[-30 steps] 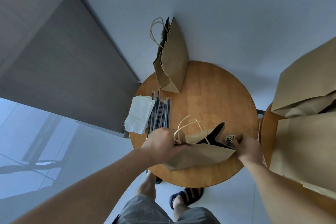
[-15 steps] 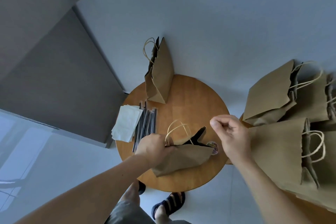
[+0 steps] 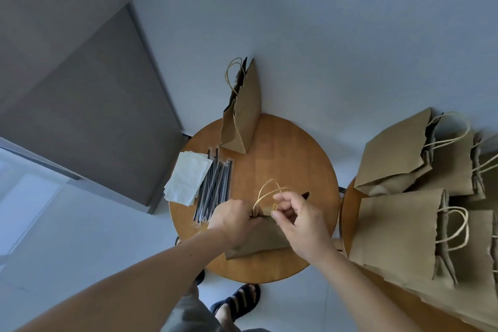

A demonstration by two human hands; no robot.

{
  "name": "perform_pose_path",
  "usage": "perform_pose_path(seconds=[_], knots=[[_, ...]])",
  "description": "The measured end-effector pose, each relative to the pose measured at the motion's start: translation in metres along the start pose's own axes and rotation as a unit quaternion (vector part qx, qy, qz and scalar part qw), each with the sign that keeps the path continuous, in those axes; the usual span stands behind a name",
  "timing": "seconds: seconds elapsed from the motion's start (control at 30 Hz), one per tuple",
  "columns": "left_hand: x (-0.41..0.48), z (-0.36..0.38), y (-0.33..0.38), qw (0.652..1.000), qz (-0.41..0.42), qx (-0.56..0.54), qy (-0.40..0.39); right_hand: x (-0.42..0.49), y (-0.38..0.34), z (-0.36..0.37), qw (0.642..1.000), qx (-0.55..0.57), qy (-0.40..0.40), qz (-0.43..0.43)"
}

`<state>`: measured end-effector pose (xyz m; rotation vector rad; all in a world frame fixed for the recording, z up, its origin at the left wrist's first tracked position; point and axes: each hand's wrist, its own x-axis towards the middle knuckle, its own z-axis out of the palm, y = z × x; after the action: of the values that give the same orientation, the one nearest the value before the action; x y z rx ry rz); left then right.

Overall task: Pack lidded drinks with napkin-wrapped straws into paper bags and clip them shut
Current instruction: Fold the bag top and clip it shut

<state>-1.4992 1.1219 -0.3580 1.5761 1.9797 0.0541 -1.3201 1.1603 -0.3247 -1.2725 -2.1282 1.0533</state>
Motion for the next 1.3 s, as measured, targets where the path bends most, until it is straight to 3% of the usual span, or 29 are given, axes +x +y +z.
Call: perform_pose_path(seconds=[0.4,0.57,0.77,0.9,1.17,1.3], knots=[[-0.001,0.002,-0.013,0.993,0.109,-0.021,0.045,0.019,0.001,0.004,0.977,-0.145,-0.023,-0.156],[-0.001,0.001,-0.012,0.989,0.133,-0.011,0.059,0.023,0.000,0.002,0.978,-0.165,-0.048,-0.115],[-0.001,0.000,-0.011,0.989,0.130,-0.017,0.063,0.030,0.004,-0.004,0.988,-0.114,-0.094,-0.041],[0.000,0.001,-0.010,0.989,0.134,-0.014,0.064,0.031,0.006,-0.006,0.981,-0.141,-0.123,-0.044],[0.000,-0.002,-0.010,0.984,0.157,-0.009,0.079,0.028,0.010,-0.001,0.968,-0.194,-0.084,-0.136],[-0.003,-0.001,-0.010,0.983,0.158,-0.024,0.094,0.028,0.012,0.001,0.952,-0.253,-0.114,-0.128]])
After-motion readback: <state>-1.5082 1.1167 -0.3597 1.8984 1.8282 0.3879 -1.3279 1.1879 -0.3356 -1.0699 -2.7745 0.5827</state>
